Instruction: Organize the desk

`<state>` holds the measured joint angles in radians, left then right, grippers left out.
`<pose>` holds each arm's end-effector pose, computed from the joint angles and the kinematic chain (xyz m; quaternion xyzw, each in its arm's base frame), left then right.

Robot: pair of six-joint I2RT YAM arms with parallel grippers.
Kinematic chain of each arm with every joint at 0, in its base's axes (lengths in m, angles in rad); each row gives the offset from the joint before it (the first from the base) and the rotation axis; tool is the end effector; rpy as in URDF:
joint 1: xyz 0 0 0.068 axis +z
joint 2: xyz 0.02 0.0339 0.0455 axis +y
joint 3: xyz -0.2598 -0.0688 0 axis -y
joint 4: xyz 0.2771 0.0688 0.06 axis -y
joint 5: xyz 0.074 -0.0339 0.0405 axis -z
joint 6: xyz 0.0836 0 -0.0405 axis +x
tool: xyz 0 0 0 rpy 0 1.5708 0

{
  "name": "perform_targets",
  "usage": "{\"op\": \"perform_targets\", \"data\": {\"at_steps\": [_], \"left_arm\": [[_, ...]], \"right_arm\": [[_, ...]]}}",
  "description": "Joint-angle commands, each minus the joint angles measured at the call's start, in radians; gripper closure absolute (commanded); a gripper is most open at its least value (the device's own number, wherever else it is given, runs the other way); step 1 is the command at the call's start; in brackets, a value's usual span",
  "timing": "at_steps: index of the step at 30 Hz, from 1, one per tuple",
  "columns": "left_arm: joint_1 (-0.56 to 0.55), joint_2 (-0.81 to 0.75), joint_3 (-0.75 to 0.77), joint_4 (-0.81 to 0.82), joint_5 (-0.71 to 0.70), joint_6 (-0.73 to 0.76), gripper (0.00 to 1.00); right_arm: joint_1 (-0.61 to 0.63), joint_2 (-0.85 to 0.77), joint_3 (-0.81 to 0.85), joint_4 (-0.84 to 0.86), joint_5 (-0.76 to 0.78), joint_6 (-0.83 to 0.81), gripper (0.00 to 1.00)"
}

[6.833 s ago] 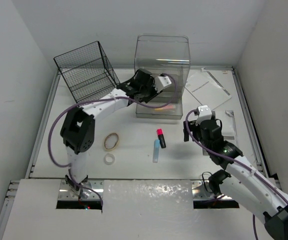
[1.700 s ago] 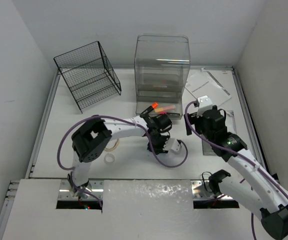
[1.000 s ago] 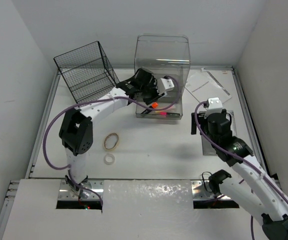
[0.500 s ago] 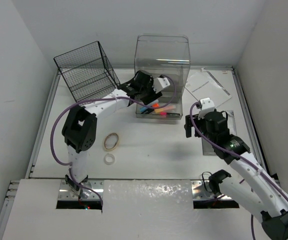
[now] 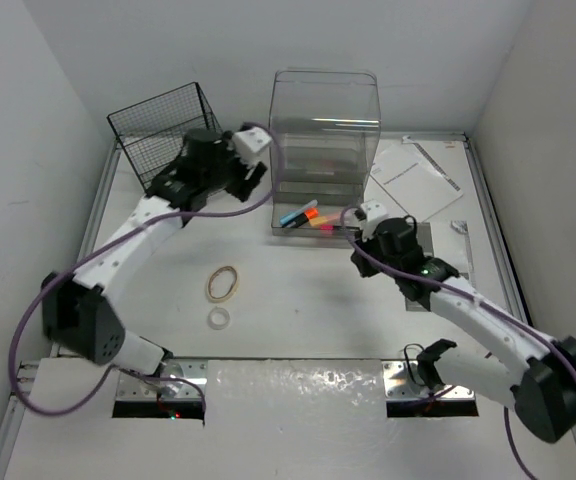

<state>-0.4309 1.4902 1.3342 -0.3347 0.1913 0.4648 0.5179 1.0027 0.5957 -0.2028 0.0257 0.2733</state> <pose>0.3748 -0.1898 0.3151 0.4140 0.7483 -0.0732 0.5131 0.2510 0.1405 0.1877 -0.1023 0.8808 0.1676 0.4309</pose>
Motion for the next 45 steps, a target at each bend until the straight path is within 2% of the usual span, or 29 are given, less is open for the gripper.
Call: {"op": "perform_targets", "data": {"at_steps": [1, 3, 7, 10, 18, 26, 34, 41, 45], "left_arm": [[0.064, -0.160, -0.261, 0.063, 0.042, -0.040, 0.38], [0.086, -0.211, -0.366, 0.141, 0.019, -0.041, 0.39], [0.153, -0.297, -0.585, 0.267, -0.004, -0.034, 0.39], [0.165, -0.353, -0.731, 0.472, -0.055, 0.005, 0.40], [0.176, -0.329, -0.972, 0.873, -0.121, -0.037, 0.43], [0.178, -0.285, -0.997, 0.936, -0.096, -0.023, 0.43], [0.178, -0.229, -0.965, 0.904, -0.093, -0.025, 0.43], [0.181, -0.191, -0.934, 0.879, -0.085, -0.032, 0.43], [0.190, -0.182, -0.928, 0.876, -0.079, -0.035, 0.43]], "right_arm": [[0.085, 0.136, -0.007, 0.173, 0.009, -0.002, 1.00], [0.114, 0.207, 0.018, 0.241, 0.058, -0.038, 1.00], [0.134, 0.367, 0.045, 0.399, 0.045, -0.092, 1.00], [0.133, 0.474, 0.079, 0.512, 0.055, -0.158, 1.00], [0.087, 0.717, 0.240, 0.624, 0.174, -0.307, 1.00], [0.034, 0.838, 0.394, 0.697, 0.192, -0.428, 1.00], [-0.004, 0.996, 0.601, 0.684, 0.218, -0.514, 1.00], [-0.012, 1.010, 0.584, 0.749, 0.249, -0.580, 1.00], [-0.007, 0.978, 0.530, 0.737, 0.194, -0.654, 1.00]]}}
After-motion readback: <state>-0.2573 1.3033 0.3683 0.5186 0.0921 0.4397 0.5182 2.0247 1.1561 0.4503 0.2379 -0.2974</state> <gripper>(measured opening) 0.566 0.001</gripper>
